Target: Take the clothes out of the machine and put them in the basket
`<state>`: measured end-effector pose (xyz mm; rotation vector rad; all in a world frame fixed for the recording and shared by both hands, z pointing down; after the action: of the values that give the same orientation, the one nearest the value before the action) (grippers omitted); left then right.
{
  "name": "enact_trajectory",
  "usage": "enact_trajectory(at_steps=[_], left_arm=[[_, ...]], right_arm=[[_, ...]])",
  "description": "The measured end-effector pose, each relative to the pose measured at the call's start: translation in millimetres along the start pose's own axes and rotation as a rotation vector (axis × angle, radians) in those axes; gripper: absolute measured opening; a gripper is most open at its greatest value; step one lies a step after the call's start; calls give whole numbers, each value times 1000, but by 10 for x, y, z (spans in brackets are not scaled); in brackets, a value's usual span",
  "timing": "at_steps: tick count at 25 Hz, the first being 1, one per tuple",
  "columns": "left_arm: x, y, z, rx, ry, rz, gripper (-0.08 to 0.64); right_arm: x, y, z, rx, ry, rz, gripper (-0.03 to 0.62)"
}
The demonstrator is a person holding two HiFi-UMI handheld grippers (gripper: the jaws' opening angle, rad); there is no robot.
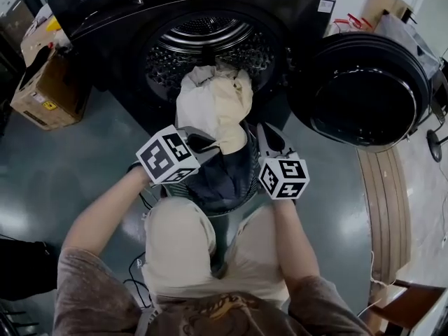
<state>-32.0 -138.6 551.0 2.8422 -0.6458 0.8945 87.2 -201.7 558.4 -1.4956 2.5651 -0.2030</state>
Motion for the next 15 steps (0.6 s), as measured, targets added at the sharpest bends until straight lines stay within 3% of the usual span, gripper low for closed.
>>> enact_trajectory(at_steps=[3,6,10,15], left_arm=[[-28,48,-4,48,-5,52,50],[-80,225,54,72,-38,137,172],[-75,645,74,63,-89,264,239],[207,1311,-198,47,-28,385,328]], right_arm=[[-2,20,9,5,-2,3,-3],[-18,24,37,1,-5,4,-3],[-42,37,68,-3,-5,1,-3],[-94,101,124,-21,-8,7,-3]])
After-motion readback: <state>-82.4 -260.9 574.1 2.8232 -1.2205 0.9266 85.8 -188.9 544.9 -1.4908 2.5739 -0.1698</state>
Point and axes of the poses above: the fingertips, and each gripper's own axes: x forward along the fingers, y to its left, z out of its top, the point moved 2 cm from there along -x, backward along the fingers, and after that the axes turned 10 degrees about -y, right-handed, at the moved point
